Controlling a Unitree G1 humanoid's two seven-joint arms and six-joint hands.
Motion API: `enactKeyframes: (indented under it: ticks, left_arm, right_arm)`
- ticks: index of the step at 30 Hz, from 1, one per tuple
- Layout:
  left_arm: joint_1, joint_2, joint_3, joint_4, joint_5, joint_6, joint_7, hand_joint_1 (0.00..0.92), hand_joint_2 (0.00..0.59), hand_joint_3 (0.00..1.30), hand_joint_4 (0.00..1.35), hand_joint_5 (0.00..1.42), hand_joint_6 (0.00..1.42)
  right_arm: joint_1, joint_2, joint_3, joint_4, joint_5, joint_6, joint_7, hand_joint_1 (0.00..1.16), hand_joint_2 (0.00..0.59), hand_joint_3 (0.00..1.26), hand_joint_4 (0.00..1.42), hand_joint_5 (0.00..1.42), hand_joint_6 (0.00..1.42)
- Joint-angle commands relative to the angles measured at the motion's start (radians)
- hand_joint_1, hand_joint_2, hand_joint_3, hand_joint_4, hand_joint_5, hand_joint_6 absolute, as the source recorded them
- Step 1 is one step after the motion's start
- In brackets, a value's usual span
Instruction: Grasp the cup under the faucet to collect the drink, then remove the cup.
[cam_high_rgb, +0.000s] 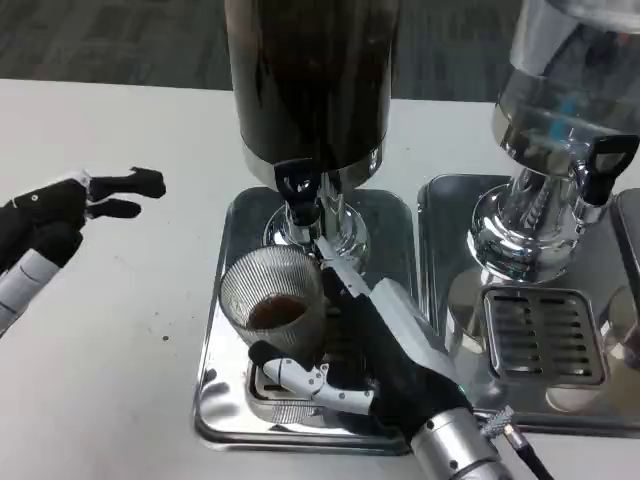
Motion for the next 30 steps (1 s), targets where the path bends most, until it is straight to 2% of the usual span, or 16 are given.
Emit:
enactKeyframes:
  ticks: [1,10,15,21,27,30]
  left_arm:
    - [0.011,0.007,0.007,-0.002,0.000,0.011,0.010,0.000,0.149,0.41,0.26,0.19,0.30]
    - [0.021,0.008,0.007,-0.008,0.001,0.013,0.013,0.000,0.152,0.42,0.27,0.21,0.31]
    - [0.025,0.010,0.009,-0.009,0.001,0.015,0.016,0.000,0.152,0.42,0.27,0.21,0.31]
    - [0.030,0.013,0.010,-0.014,0.001,0.019,0.015,0.000,0.153,0.42,0.27,0.21,0.32]
    - [0.035,0.019,0.009,-0.017,0.004,0.021,0.010,0.000,0.154,0.42,0.27,0.21,0.34]
    - [0.037,0.022,0.010,-0.017,0.004,0.020,0.011,0.000,0.155,0.42,0.27,0.21,0.36]
  right_arm:
    - [0.006,0.013,0.024,-0.005,-0.036,0.041,-0.014,0.58,0.205,0.00,0.00,0.00,0.09]
    - [0.010,0.020,0.038,-0.007,-0.042,0.061,-0.030,0.59,0.210,0.00,0.00,0.01,0.15]
    - [0.013,0.029,0.048,-0.010,-0.053,0.075,-0.052,0.58,0.205,0.00,0.00,0.14,0.28]
    - [0.013,0.037,0.068,-0.002,-0.074,0.092,-0.074,0.59,0.210,0.00,0.00,0.20,0.38]
    - [0.011,0.043,0.076,0.011,-0.079,0.102,-0.101,0.59,0.210,0.00,0.12,0.31,0.54]
    - [0.015,0.044,0.077,0.012,-0.087,0.095,-0.123,0.59,0.210,0.06,0.18,0.37,0.61]
